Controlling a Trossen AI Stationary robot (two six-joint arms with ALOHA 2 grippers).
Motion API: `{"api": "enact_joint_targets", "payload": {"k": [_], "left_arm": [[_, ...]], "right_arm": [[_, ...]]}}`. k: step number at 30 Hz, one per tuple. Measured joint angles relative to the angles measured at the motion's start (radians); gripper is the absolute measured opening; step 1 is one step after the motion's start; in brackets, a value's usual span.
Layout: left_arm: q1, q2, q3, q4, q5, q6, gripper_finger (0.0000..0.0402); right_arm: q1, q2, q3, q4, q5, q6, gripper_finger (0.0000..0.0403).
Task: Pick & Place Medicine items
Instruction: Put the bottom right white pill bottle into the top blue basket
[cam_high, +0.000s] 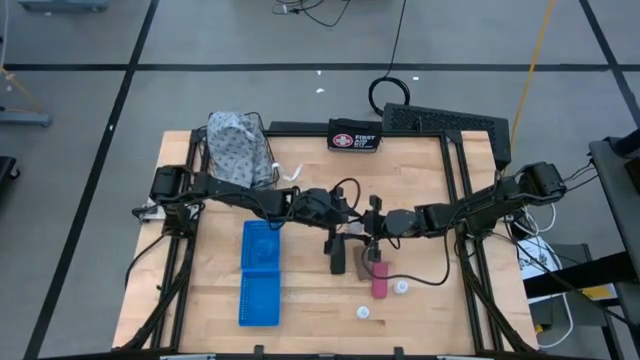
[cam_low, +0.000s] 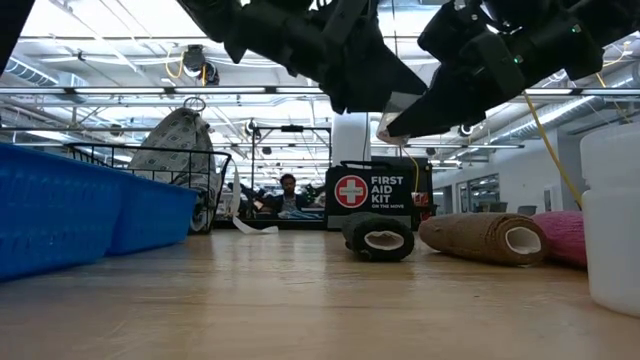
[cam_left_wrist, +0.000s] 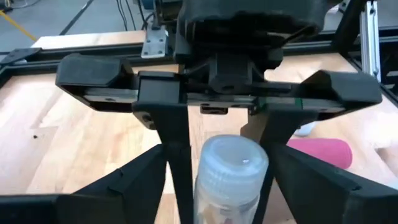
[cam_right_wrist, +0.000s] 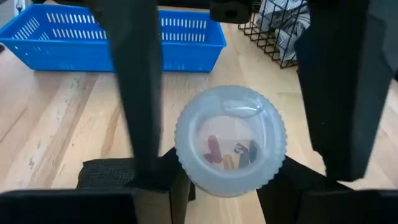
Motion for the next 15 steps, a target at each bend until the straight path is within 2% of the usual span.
{"api": "enact_joint_targets", "payload": {"k": [10,15], "left_arm": [[-0.001,0.000,0.000,-0.017,-0.037,0.003,0.0139],[-0.001,-0.048,0.000,-0.052,-0.056,-0.026,0.0137]], "right_arm": [[0.000,0.000,0.000,-0.004,-0.018,0.007,0.0134],[0.000,-0.002,0.002,0.011,-0.037,0.052,0.0166]]}}
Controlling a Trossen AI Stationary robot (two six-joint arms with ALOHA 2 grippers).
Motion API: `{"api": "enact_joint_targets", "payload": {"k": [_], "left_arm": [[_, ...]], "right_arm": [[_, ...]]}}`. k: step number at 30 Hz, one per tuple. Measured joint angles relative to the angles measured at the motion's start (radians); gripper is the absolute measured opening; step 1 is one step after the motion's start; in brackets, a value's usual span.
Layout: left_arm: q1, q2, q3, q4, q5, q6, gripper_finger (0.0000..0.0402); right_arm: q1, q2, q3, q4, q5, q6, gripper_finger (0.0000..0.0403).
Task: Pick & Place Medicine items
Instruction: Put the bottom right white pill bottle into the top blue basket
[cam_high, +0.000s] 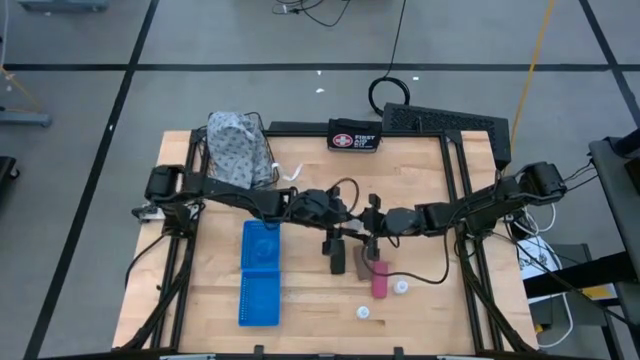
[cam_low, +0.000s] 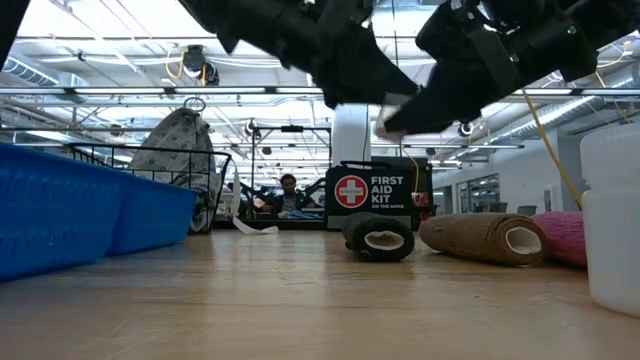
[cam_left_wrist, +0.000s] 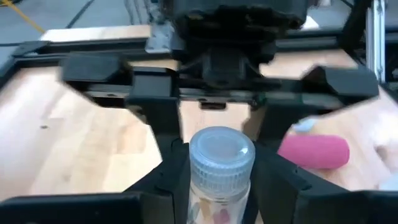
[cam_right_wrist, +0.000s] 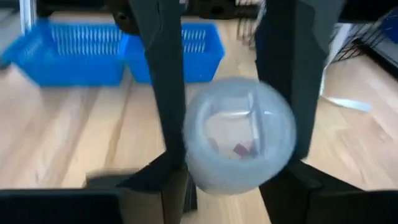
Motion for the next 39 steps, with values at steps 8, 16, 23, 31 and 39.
{"api": "enact_joint_targets", "payload": {"k": [8,16,23,31,39], "left_arm": [[0.001,-0.230,-0.075,-0.119,-0.137,-0.018,0.0137],[-0.116,-0.562,-0.456,-0.043,-0.409,-0.241,0.0137],[-0.413,-0.783,-0.747,0.029,-0.729,-0.404,0.0137],[-0.642,-0.788,-0.990,0.190,-1.029,-0.526,0.0137],[-0.684,-0.744,-1.072,0.214,-1.037,-0.598,0.0137]], "right_arm": [[0.008,-0.027,-0.002,-0.044,-0.020,0.054,0.0220],[0.008,-0.046,-0.003,-0.066,-0.012,0.036,0.0218],[0.006,-0.046,-0.002,-0.050,-0.012,-0.030,0.0210],[0.002,-0.046,-0.002,-0.018,-0.010,-0.061,0.0206],[0.001,-0.046,-0.002,0.000,-0.010,-0.051,0.0203]]}}
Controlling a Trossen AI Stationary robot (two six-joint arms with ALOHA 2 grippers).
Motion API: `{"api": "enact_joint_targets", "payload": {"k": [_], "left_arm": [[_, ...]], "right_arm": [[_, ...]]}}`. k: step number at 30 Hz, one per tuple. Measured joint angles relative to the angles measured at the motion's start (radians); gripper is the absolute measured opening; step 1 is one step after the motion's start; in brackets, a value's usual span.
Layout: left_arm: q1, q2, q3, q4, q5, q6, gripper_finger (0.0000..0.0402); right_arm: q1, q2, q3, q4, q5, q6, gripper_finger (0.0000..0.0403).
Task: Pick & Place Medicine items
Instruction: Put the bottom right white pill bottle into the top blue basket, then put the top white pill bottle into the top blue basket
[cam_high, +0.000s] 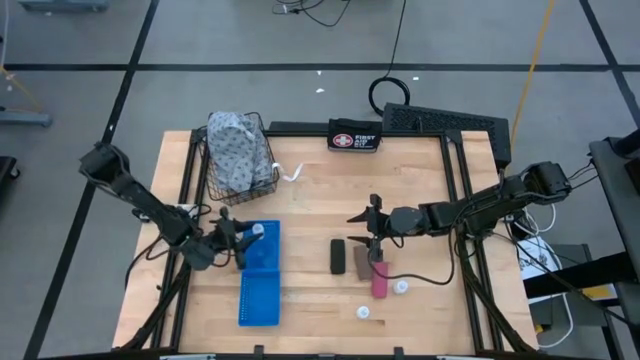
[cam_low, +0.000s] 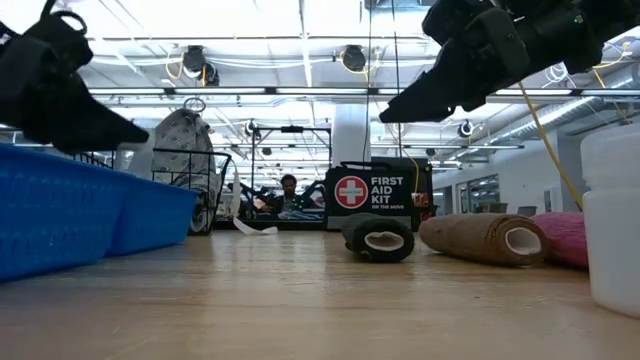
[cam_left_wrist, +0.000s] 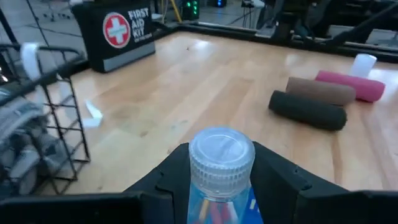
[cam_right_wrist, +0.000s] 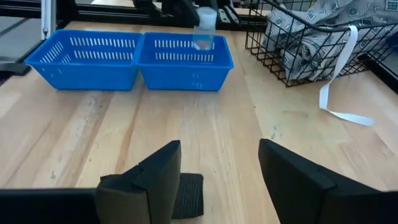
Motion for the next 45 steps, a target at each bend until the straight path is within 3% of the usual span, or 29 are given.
{"api": "enact_joint_targets", "payload": {"k": [21,37,45], "left_arm": [[0.002,0.253,-0.027,-0.022,-0.008,-0.263,0.0152],[0.002,0.258,-0.028,0.026,0.022,-0.302,0.0199],[0.002,0.258,-0.026,0.032,0.037,-0.307,0.0200]], "right_arm": [[0.000,0.000,0.000,0.026,0.000,-0.001,0.0201],[0.000,0.000,0.000,0.025,0.000,-0.003,0.0201],[0.000,0.000,0.000,0.024,0.000,-0.025,0.0201]]}}
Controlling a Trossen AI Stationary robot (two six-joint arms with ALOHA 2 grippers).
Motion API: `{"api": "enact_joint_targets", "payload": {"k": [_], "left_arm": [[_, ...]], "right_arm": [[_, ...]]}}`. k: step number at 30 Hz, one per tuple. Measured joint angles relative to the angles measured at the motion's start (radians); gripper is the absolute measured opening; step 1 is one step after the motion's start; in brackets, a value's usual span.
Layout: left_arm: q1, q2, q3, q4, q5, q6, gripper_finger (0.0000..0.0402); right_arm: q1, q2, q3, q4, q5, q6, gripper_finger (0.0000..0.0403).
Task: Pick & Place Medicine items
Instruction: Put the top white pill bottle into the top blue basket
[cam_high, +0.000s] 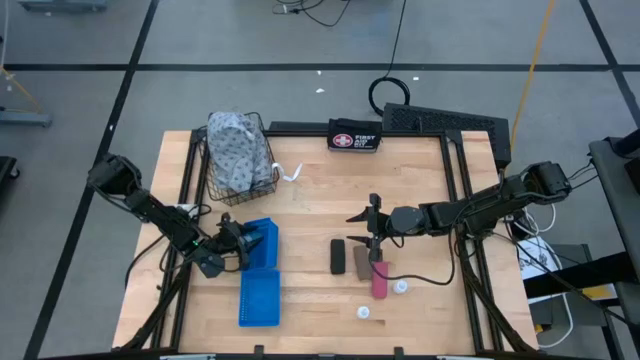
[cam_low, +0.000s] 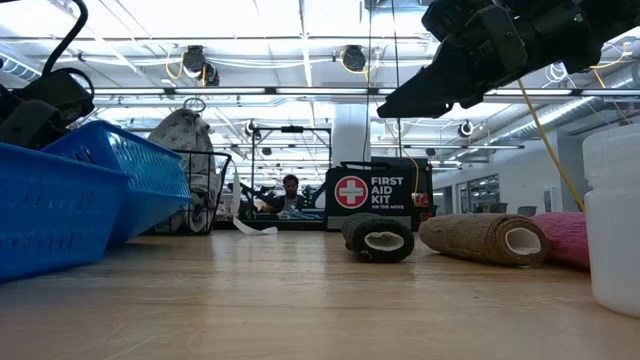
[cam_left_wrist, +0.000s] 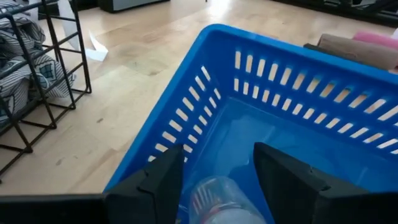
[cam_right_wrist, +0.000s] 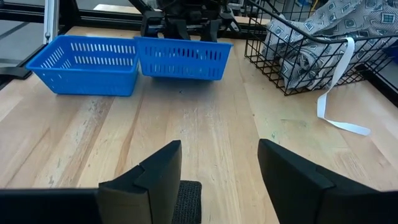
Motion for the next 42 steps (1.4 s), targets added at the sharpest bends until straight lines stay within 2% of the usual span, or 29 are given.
{"api": "enact_joint_targets", "payload": {"k": [9,16,26,31,37,42], "left_arm": [[0.003,-0.001,0.038,0.001,-0.001,0.040,0.0194],[0.046,-0.001,0.064,-0.001,0.001,0.071,0.0190],[0.170,-0.001,0.066,0.000,0.185,0.057,0.0168],[0.234,-0.041,0.072,-0.001,0.280,0.078,0.0155],[0.278,-0.130,0.110,-0.005,0.360,0.233,0.0144],[0.282,-0.195,0.147,-0.022,0.363,0.360,0.0138]], "right_arm": [[0.000,0.000,0.000,0.000,0.000,0.000,0.0201],[0.000,0.000,0.000,-0.001,0.000,0.000,0.0201],[0.000,0.000,0.000,-0.001,0.000,0.000,0.0201],[0.000,0.000,0.000,-0.002,0.000,0.000,0.0201],[0.000,0.000,0.000,-0.002,0.000,0.000,0.0201],[0.000,0.000,0.000,-0.004,0.000,0.000,0.0201]]}}
